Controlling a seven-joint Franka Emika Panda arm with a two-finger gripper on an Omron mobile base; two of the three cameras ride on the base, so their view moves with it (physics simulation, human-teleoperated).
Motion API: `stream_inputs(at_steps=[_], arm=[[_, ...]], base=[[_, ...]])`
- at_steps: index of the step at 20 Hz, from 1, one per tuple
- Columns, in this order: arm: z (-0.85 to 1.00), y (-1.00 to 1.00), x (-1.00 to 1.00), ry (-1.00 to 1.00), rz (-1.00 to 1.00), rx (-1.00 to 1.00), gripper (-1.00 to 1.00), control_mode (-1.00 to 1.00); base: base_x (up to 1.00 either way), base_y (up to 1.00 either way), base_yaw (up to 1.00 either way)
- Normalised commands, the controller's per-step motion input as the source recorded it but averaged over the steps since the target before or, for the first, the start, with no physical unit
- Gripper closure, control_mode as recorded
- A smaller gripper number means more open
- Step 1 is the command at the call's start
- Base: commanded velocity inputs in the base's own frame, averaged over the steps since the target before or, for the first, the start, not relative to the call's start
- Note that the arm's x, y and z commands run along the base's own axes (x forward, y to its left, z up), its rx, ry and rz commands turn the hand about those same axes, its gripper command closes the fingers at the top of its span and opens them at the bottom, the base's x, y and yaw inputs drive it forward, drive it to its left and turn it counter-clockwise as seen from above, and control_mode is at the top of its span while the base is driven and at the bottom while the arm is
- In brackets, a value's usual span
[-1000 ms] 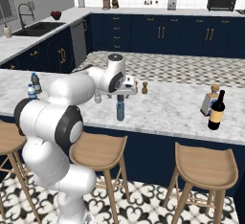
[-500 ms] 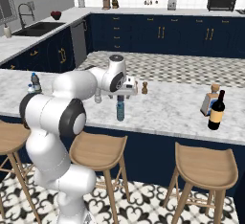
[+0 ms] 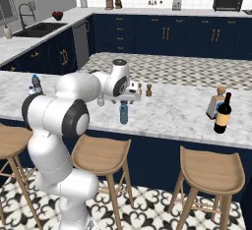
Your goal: Move the plastic bottles in the middle to the plastics group, and the glass bottles in the middle to the glass group.
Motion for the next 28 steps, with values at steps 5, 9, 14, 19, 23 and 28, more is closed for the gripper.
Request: stream_inputs(at_steps=[5, 9, 14, 19, 23, 28], arm=[[-0.18, 0.03, 0.06, 0.00, 0.00, 0.00, -1.00, -1.00], [-0.12, 0.06, 0.19, 0.00, 0.00, 0.00, -1.00, -1.00], [-0.03, 0.02, 0.13, 0.00, 0.00, 0.00, -1.00, -1.00], [-0.08, 0.00, 0.11, 0.00, 0.00, 0.00, -1.00, -1.00], [-0.26, 0.00, 0.04, 0.00, 0.00, 0.00, -1.00, -1.00], [-0.17, 0.00, 0.04, 0.00, 0.00, 0.00, -1.00, -1.00]], base=[[0.00, 0.00, 0.00], [0.00, 0.00, 0.00], [0.00, 0.00, 0.00], [0.00, 0.00, 0.00], [0.00, 0.00, 0.00], [0.00, 0.00, 0.00]])
